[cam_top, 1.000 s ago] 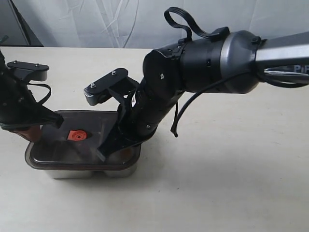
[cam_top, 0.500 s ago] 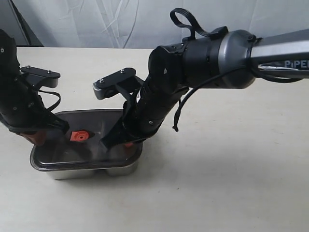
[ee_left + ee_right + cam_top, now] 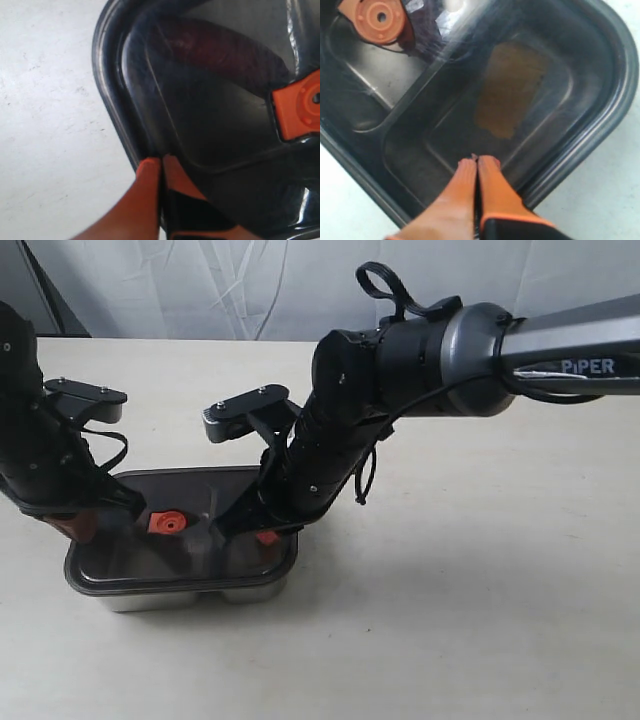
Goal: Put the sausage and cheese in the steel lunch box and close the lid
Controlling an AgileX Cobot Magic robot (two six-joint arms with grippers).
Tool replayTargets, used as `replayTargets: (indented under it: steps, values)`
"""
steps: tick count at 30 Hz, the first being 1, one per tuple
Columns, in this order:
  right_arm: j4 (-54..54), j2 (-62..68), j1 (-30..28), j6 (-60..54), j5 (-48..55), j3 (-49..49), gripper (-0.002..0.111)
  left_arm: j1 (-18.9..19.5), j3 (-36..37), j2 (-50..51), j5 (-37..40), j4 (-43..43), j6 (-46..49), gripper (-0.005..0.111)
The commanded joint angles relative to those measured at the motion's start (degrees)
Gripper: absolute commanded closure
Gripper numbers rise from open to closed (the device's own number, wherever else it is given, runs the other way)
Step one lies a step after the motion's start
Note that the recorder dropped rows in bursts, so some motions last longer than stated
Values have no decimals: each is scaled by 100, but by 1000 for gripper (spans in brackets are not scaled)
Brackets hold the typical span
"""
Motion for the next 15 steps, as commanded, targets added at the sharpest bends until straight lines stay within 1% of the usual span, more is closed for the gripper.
replayTargets:
  steps: [1, 4, 6, 7, 8, 10, 11, 12, 13, 14, 15]
  values:
    - [-217, 367, 4, -40, 524, 197, 109, -106, 206, 223, -140, -457, -32, 107]
    - [-205, 106, 4, -40, 333, 197, 109, -106, 206, -34, -395, -372, -32, 107]
    - [-206, -364, 4, -40, 51, 197, 109, -106, 206, -523, -540, -374, -32, 107]
    - [-268, -784, 4, 8, -97, 197, 109, -106, 195, -971, -568, -333, -66, 107]
    - [-280, -998, 4, 16, -120, 197, 109, -106, 195, -1213, -605, -287, -105, 107]
    - [-363, -1728, 4, 30, -100, 252, 109, -106, 195, -2149, -707, -225, -150, 107]
    - [-363, -1946, 4, 88, -112, 333, 109, -106, 207, -2443, -752, -225, -150, 107]
    - [-363, -2354, 4, 98, -188, 593, 109, -106, 245, -3046, -754, -225, -195, 107]
    - [-389, -2609, 4, 138, -276, 811, 109, -106, 285, -3380, -788, -242, -266, 107]
    - [-401, -3168, 4, 220, -485, 1315, 109, -106, 411, -4028, -923, -292, -368, 107]
    - [-401, -3478, 4, 230, -617, 1629, 109, -106, 505, -4415, -1019, -323, -427, 107]
